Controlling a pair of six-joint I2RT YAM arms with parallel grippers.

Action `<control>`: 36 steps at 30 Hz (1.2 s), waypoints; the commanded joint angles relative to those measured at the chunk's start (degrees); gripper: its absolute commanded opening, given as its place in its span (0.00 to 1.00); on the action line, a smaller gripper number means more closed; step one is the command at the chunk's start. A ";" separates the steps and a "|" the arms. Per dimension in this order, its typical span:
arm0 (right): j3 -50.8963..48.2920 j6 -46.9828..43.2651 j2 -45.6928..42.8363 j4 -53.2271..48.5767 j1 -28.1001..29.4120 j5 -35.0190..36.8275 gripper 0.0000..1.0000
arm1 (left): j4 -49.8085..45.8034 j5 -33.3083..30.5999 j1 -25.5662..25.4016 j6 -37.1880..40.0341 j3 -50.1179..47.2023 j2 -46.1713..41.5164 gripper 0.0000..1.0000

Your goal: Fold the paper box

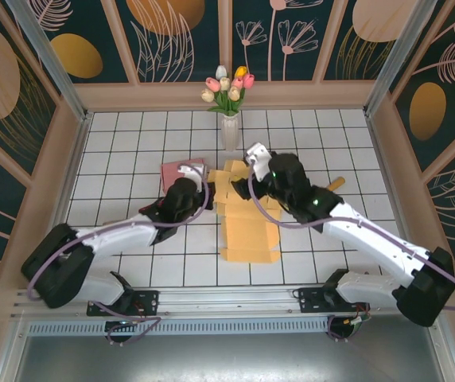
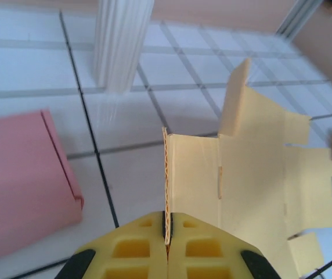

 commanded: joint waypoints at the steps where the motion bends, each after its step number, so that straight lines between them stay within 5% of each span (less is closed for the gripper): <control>1: 9.05 -19.02 2.61 -16.47 -0.66 -7.44 0.88 | 16.01 1.47 -0.15 7.28 -6.48 -4.55 0.00; 6: 11.12 -34.08 3.97 -26.00 -1.73 -6.07 0.85 | 28.52 6.20 -0.13 12.52 -16.22 -10.38 0.00; 14: 10.18 -39.62 4.52 -23.95 -6.24 -10.39 0.69 | 44.94 10.23 -0.15 19.97 -29.54 -19.56 0.00; 28: 18.75 -40.26 10.62 -37.19 -6.82 -10.07 0.47 | 42.20 8.45 -0.15 22.25 -29.55 -20.58 0.00; 30: 19.39 -40.09 10.72 -37.86 -6.74 -10.02 0.38 | 41.81 7.72 -0.15 22.11 -29.34 -20.39 0.00; 36: 20.14 -40.04 10.70 -40.72 -6.74 -9.39 0.34 | 40.85 7.15 -0.13 21.77 -29.06 -20.83 0.00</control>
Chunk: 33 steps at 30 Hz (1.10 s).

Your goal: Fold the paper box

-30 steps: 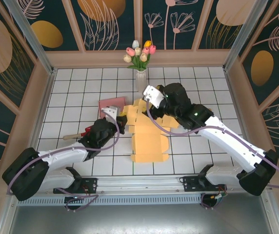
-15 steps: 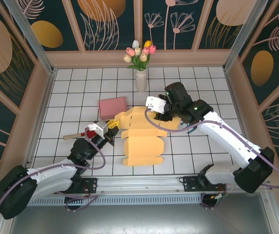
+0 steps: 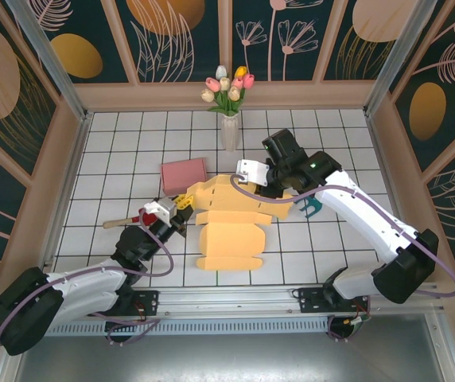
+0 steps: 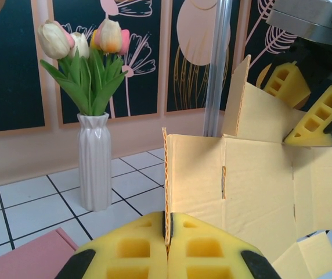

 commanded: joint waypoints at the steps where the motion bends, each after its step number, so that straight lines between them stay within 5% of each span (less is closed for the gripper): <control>1: 1.89 -0.73 -0.04 -4.47 -0.24 0.65 0.32 | 0.67 -0.73 -0.15 0.53 0.73 -0.37 0.00; 8: 2.03 -1.65 -0.65 -6.10 0.19 0.67 0.00 | -2.60 -4.42 -0.15 -0.31 2.43 -0.08 0.01; 14: 0.15 -2.92 -1.29 -3.92 0.10 5.90 0.00 | -20.95 -21.10 -0.15 -12.89 9.35 -5.40 0.40; 19: -1.76 -2.78 -0.23 -0.71 0.19 9.20 0.00 | -42.68 -18.86 -0.15 -31.31 16.93 -11.41 0.34; 24: -4.10 -2.86 -0.21 2.75 0.35 10.49 0.00 | -45.53 -5.59 -0.28 -46.88 18.56 -7.99 0.23; 27: -5.45 -2.50 -0.37 3.46 0.37 10.87 0.00 | -44.16 -0.63 -3.00 -49.22 20.68 -2.40 0.21; 33: -8.16 -3.15 -2.11 3.88 0.37 11.33 0.00 | -43.12 -5.71 -9.13 -48.26 24.08 4.39 0.16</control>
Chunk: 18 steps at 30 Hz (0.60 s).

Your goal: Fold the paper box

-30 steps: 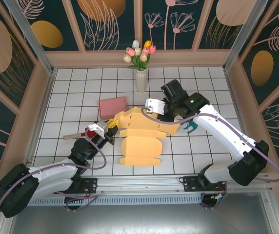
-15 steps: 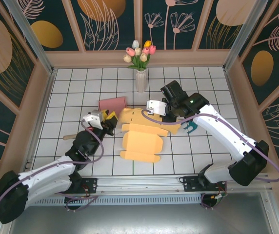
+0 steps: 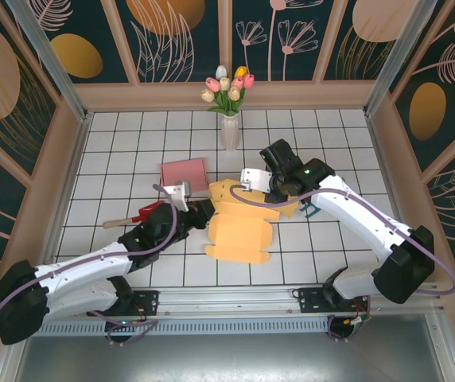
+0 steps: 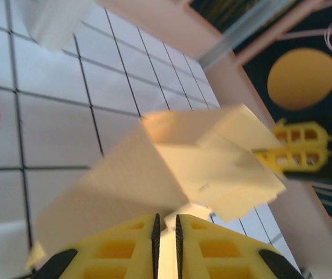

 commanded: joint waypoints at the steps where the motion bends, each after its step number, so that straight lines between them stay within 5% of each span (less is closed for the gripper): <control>1: -1.49 -1.37 -2.51 1.17 0.04 0.75 0.00 | 0.14 -1.74 -0.47 -1.53 3.42 2.74 0.15; 8: -4.50 -2.69 -4.95 2.30 -0.13 1.22 0.00 | 5.52 1.37 -1.90 -2.59 4.88 9.15 0.07; 18: -5.90 -2.70 -6.13 2.39 -0.62 -0.24 0.00 | 0.63 -9.99 -6.06 -0.23 9.62 14.81 0.07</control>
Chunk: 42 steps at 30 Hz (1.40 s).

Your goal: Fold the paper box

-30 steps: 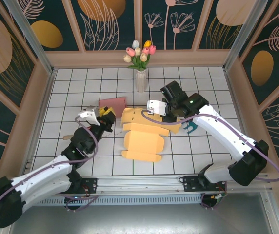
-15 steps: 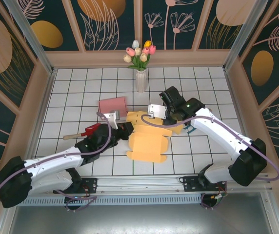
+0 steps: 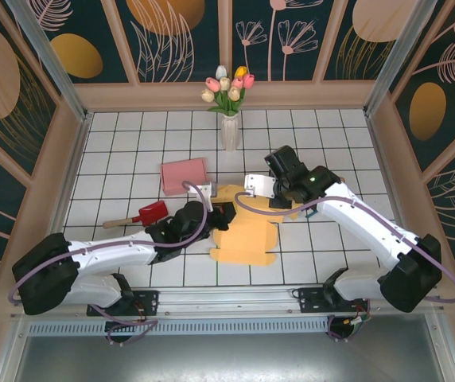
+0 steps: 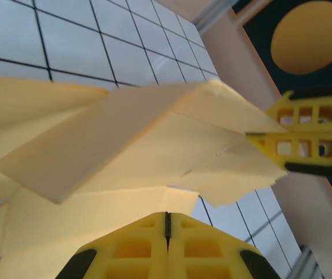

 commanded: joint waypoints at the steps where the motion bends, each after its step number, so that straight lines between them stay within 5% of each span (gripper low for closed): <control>1: -1.99 -0.88 -2.54 0.68 -0.51 -0.52 0.00 | -2.43 -7.42 0.15 1.48 1.68 0.22 0.07; 15: -6.86 -2.19 -7.60 2.93 -0.13 -1.25 0.00 | -9.85 -18.10 4.36 4.95 0.73 -5.62 0.09; 21: -6.41 -1.95 -7.57 3.74 1.03 -0.59 0.00 | -11.21 -15.02 5.67 7.13 2.83 -7.43 0.10; 29: -5.04 -0.08 -4.31 4.57 2.96 0.69 0.00 | -5.64 -2.10 5.37 5.96 5.51 -0.64 0.07; 42: -0.47 5.22 2.13 3.58 3.25 -1.60 0.00 | -4.18 -1.12 2.30 2.31 8.07 6.28 0.07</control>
